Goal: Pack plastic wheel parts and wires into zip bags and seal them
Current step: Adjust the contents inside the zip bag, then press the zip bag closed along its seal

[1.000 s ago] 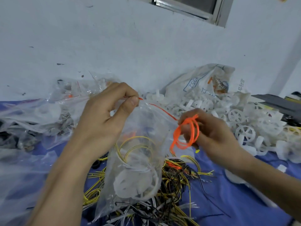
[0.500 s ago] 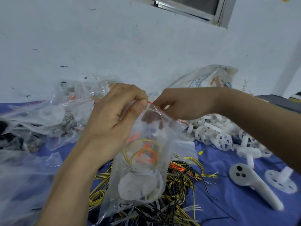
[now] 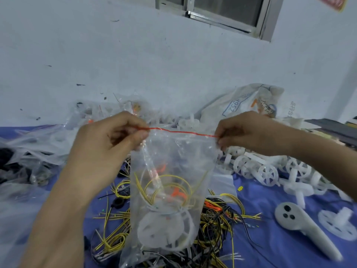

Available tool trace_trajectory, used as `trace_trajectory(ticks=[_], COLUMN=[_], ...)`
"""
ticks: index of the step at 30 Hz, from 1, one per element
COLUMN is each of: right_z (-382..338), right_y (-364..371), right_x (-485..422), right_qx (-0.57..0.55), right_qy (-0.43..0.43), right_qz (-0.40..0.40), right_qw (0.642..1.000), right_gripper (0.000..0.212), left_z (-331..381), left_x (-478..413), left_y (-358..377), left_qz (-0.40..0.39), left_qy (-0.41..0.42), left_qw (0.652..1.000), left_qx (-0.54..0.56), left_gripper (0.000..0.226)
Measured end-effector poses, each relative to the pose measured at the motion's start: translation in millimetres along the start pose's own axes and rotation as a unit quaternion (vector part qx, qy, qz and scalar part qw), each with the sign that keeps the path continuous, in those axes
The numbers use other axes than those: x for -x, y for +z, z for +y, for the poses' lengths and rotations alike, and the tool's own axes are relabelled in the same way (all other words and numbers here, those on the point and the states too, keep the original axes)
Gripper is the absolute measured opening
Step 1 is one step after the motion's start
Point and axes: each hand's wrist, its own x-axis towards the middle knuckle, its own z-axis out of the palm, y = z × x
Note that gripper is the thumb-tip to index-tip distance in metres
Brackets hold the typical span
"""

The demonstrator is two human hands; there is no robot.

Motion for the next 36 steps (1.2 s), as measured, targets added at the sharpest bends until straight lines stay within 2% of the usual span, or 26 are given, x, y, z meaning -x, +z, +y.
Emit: trace_trajectory(ticks=[2, 5, 8, 13, 15, 19, 22, 28, 32, 36], right_z=[0.9, 1.1, 6.7, 15.7, 17.8, 21.3, 22.9, 22.0, 19.6, -3.0], right_y=[-7.1, -17.9, -20.9, -19.8, -18.4, -14.4, -10.2, -9.2, -10.0, -6.3], right_x=[0.9, 3.1, 4.3, 3.2, 3.3, 5.3, 6.6, 6.4, 8.9, 11.5], right_qx=[-0.052, -0.145, -0.169, -0.172, -0.165, -0.154, -0.149, -0.128, -0.149, -0.161], right_qy=[-0.025, -0.063, -0.071, -0.019, -0.008, 0.008, 0.011, 0.007, 0.006, -0.015], right_qz=[0.056, 0.107, 0.101, 0.089, 0.093, 0.103, 0.104, 0.1, 0.101, 0.072], right_qw=[0.997, 0.982, 0.978, 0.981, 0.982, 0.983, 0.983, 0.987, 0.984, 0.984], right_gripper=[0.01, 0.019, 0.022, 0.017, 0.017, 0.017, 0.017, 0.009, 0.005, 0.027], left_z=[1.9, 4.4, 3.6, 2.8, 3.6, 3.2, 0.8, -1.4, 4.3, 14.6], left_x=[-0.9, -0.5, 0.8, 0.3, 0.5, 0.7, 0.2, -1.4, -0.8, 1.3], left_y=[-3.9, -7.1, -5.6, -2.0, -0.5, 1.7, 1.5, 1.9, 2.6, 12.5], left_qz=[0.033, 0.03, -0.002, -0.026, -0.024, -0.025, -0.033, -0.032, -0.028, -0.033], left_qy=[0.018, 0.028, 0.026, 0.024, 0.012, -0.033, -0.049, 0.0, 0.008, 0.018], left_qw=[0.999, 0.999, 1.0, 0.999, 1.0, 0.998, 0.998, 0.998, 0.998, 0.998], left_qx=[-0.001, 0.0, 0.009, -0.015, -0.001, 0.038, 0.032, -0.045, -0.048, -0.052], left_gripper=[0.031, 0.035, 0.046, 0.057, 0.053, 0.026, 0.018, 0.014, 0.011, 0.013])
